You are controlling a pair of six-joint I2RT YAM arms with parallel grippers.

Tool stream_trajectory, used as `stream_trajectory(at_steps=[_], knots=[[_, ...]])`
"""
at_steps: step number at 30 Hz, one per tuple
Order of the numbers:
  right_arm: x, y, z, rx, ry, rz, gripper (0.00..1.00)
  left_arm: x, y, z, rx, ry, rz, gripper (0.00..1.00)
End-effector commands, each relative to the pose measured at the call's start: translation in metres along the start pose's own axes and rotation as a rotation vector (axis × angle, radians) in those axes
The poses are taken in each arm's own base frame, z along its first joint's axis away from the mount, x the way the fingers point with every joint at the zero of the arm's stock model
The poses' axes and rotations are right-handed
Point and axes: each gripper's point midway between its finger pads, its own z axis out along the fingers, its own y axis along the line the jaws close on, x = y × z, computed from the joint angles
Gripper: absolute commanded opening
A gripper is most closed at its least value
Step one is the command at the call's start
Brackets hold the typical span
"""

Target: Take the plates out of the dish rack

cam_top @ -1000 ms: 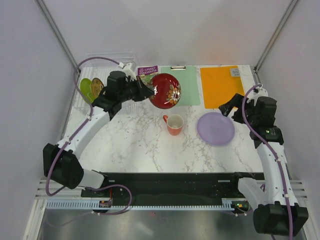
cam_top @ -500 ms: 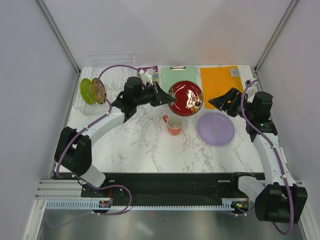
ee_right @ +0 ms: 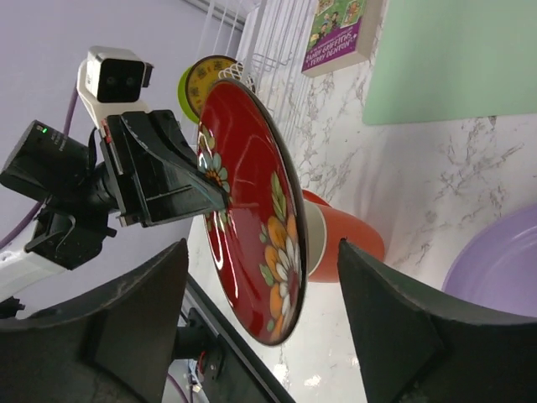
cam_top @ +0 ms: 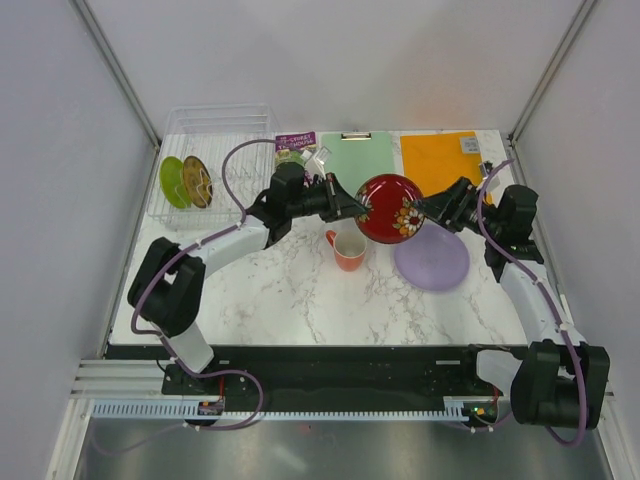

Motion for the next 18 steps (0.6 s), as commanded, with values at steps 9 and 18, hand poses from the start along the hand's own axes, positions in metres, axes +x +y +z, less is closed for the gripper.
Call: stream_trajectory(at_steps=[9, 18], knots=[[0.009, -0.001, 0.009, -0.08, 0.046, 0.015, 0.0, -0.002, -0.061, 0.009, 0.215, 0.0, 0.042, 0.02], [-0.041, -0.028, -0.03, 0.361, -0.152, -0.161, 0.0, -0.031, 0.015, -0.025, -0.311, -0.083, 0.29, 0.79]])
